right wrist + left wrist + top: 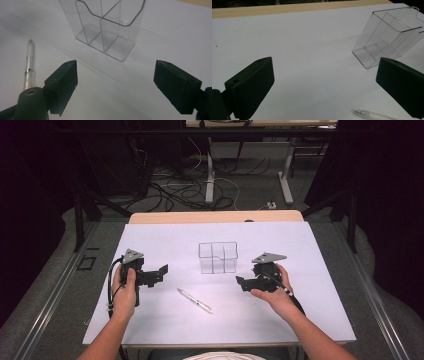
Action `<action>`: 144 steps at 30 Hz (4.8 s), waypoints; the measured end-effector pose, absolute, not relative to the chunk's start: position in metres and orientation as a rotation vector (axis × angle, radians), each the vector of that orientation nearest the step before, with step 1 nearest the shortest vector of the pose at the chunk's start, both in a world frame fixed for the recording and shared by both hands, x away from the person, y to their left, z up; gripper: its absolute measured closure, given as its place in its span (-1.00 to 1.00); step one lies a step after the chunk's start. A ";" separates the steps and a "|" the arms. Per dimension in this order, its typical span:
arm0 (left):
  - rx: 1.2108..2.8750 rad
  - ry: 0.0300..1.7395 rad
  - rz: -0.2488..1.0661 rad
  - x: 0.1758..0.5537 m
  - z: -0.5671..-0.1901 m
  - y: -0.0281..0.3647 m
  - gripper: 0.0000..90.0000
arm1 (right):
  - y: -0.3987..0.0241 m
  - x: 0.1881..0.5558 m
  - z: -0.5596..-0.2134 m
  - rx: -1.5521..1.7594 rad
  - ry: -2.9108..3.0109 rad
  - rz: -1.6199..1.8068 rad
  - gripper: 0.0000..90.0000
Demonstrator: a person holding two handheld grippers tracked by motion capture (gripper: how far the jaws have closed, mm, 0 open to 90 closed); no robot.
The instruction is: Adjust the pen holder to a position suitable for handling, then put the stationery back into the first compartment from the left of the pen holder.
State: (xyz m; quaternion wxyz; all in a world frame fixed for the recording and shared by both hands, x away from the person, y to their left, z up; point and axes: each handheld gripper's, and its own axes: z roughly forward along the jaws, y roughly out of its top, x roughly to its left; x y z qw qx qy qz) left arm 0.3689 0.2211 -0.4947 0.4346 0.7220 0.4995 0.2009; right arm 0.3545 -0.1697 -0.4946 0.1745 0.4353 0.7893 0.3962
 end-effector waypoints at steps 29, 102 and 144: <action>1.792 1.265 0.504 0.370 -0.497 0.228 -0.97 | -0.072 0.368 -0.500 1.047 2.604 0.977 0.06; 1.802 1.286 0.501 0.372 -0.500 0.233 -0.97 | 0.020 0.389 -0.537 1.009 2.871 0.729 0.70; 1.787 1.295 0.504 0.372 -0.500 0.235 -0.97 | 0.005 0.394 -0.508 1.061 2.708 0.995 0.79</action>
